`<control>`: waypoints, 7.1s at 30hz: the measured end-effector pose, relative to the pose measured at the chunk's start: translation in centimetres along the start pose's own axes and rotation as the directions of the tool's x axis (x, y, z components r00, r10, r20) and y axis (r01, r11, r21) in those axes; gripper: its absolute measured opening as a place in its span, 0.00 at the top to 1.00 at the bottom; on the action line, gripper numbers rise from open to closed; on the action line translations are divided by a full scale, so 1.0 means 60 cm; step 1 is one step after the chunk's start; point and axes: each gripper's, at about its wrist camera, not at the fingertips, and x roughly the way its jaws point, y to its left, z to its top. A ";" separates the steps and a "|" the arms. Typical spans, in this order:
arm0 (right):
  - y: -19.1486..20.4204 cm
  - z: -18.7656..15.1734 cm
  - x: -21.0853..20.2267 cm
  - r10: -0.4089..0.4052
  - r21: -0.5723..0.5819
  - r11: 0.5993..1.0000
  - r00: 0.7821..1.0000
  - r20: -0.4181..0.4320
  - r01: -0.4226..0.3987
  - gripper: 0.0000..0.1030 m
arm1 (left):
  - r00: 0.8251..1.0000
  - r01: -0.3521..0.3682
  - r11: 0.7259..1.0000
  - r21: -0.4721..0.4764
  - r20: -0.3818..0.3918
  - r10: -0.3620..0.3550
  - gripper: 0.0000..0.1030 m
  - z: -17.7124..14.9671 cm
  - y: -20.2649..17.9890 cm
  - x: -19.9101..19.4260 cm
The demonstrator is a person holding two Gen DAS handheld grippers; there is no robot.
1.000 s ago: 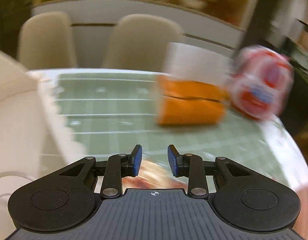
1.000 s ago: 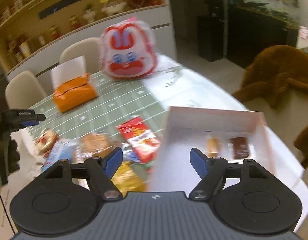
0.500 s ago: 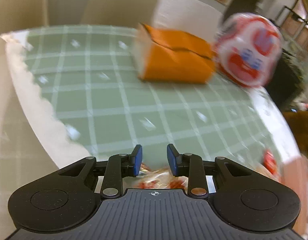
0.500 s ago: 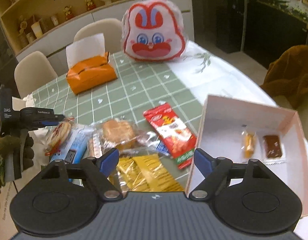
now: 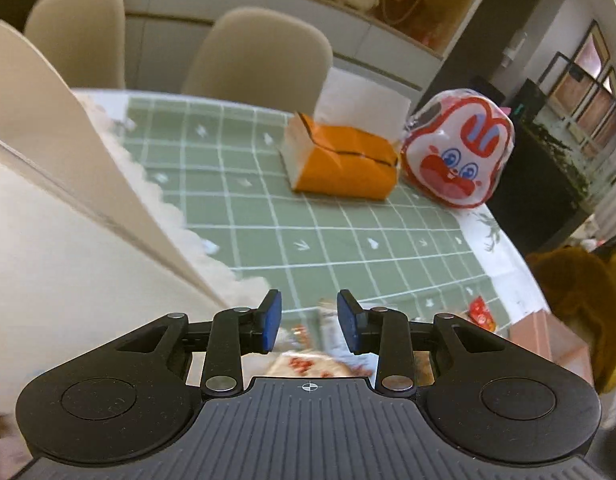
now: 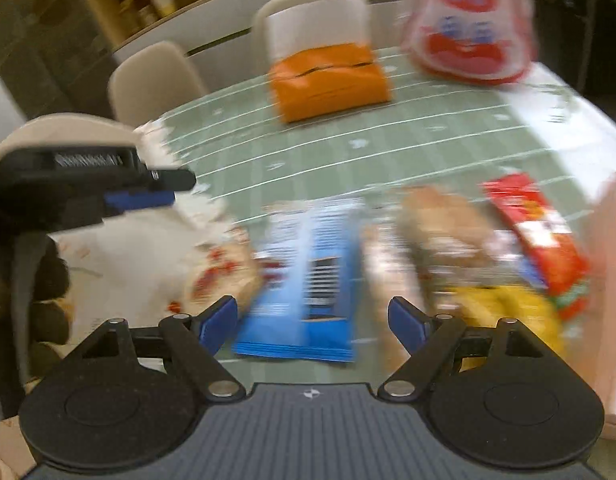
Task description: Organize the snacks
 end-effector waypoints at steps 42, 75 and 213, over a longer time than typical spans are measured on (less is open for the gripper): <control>0.048 0.022 0.070 0.002 -0.289 0.957 0.999 0.050 0.013 0.17 | 0.995 -0.091 0.992 -0.090 0.017 0.093 0.69 -0.053 0.024 -0.012; -0.069 0.058 -0.006 -0.253 -0.189 0.939 0.948 0.191 0.289 0.20 | 0.993 -0.022 0.997 -0.074 -0.114 0.013 0.69 -0.060 -0.027 0.071; -0.180 -0.320 -0.195 -0.393 0.176 0.904 0.920 -0.011 0.388 0.24 | 0.914 0.250 0.892 0.376 -0.396 -0.089 0.62 -0.338 -0.253 -0.019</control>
